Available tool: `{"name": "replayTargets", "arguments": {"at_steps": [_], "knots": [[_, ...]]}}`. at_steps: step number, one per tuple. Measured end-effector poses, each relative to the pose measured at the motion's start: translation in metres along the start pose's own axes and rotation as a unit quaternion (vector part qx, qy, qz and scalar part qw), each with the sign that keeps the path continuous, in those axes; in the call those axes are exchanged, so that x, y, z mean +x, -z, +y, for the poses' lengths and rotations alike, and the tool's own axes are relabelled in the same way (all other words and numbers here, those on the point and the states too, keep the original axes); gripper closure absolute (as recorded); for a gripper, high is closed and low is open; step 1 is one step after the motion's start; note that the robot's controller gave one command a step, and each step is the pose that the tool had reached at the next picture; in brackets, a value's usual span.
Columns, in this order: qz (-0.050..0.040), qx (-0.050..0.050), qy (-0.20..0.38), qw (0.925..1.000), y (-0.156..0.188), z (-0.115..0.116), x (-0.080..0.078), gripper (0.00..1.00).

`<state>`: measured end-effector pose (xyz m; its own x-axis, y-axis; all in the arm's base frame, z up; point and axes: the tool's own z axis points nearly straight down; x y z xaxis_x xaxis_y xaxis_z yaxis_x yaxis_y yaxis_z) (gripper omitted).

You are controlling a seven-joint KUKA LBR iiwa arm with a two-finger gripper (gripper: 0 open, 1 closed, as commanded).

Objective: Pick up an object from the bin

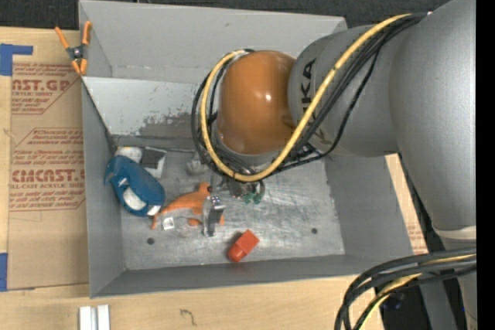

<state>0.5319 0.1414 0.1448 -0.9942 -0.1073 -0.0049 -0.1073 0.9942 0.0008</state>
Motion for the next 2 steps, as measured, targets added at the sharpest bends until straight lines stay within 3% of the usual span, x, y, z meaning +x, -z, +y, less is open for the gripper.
{"name": "replayTargets", "arguments": {"at_steps": [1,2], "knots": [[0.0014,0.0,0.073,0.9974,-0.0769,0.0043,-0.0084,0.0],[-0.0009,0.0,0.169,0.9857,-0.0735,0.0077,-0.0123,0.0]]}}
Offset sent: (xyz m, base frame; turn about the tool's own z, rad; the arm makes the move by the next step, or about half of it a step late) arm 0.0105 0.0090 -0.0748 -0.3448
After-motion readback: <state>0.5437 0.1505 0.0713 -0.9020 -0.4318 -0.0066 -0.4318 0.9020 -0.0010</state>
